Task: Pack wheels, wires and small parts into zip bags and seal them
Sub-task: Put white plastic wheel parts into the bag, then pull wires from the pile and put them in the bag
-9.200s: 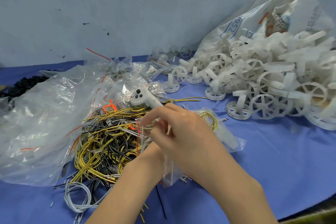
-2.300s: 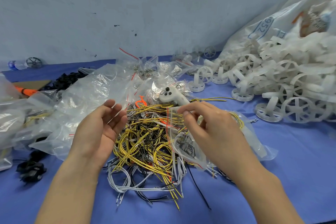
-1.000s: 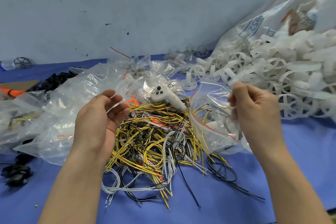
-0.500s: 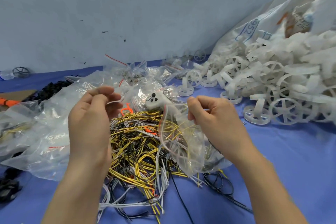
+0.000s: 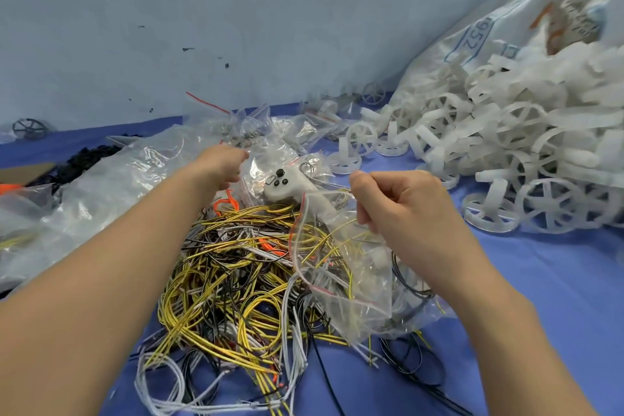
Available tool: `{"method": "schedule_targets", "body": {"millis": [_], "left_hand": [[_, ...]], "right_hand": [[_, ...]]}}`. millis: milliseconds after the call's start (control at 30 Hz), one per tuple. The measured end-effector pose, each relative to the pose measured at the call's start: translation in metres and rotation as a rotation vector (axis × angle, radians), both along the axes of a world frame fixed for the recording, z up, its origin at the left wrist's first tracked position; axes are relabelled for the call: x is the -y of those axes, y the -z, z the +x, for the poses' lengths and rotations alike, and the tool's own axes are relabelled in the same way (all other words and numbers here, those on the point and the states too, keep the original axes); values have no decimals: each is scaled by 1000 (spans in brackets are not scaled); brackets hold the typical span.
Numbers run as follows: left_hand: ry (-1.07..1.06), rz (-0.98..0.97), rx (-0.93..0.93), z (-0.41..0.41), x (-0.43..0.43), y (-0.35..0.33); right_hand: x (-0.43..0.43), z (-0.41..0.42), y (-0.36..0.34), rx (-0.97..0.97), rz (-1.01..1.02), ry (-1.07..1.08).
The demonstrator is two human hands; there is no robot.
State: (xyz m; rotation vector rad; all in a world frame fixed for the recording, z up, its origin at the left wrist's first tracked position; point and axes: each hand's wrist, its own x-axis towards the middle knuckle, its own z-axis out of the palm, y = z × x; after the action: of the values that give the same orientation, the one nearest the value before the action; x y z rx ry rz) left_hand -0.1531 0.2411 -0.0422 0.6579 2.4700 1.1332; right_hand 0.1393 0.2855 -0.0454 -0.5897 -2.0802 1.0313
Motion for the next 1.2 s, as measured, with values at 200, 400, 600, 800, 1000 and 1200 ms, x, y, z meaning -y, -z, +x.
{"method": "schedule_targets", "body": {"millis": [200,400,600,800,1000,1200], "left_hand": [[-28,110,148,-3,-18,0],[-125,367,177,-6,-13,-17],[-15,309,-246,1,7,-42],[13,399,-545,17,37,-78],[0,637,-579,76,80,-105],[-66,921,-4,131,120,-85]], "right_hand": [[1,-1,-1,9,3,-39],[3,2,-1,-1,26,-41],[4,4,-2,14,25,-33],[5,5,0,38,43,-25],[9,0,4,89,12,7],[14,0,3,187,1,16]]}}
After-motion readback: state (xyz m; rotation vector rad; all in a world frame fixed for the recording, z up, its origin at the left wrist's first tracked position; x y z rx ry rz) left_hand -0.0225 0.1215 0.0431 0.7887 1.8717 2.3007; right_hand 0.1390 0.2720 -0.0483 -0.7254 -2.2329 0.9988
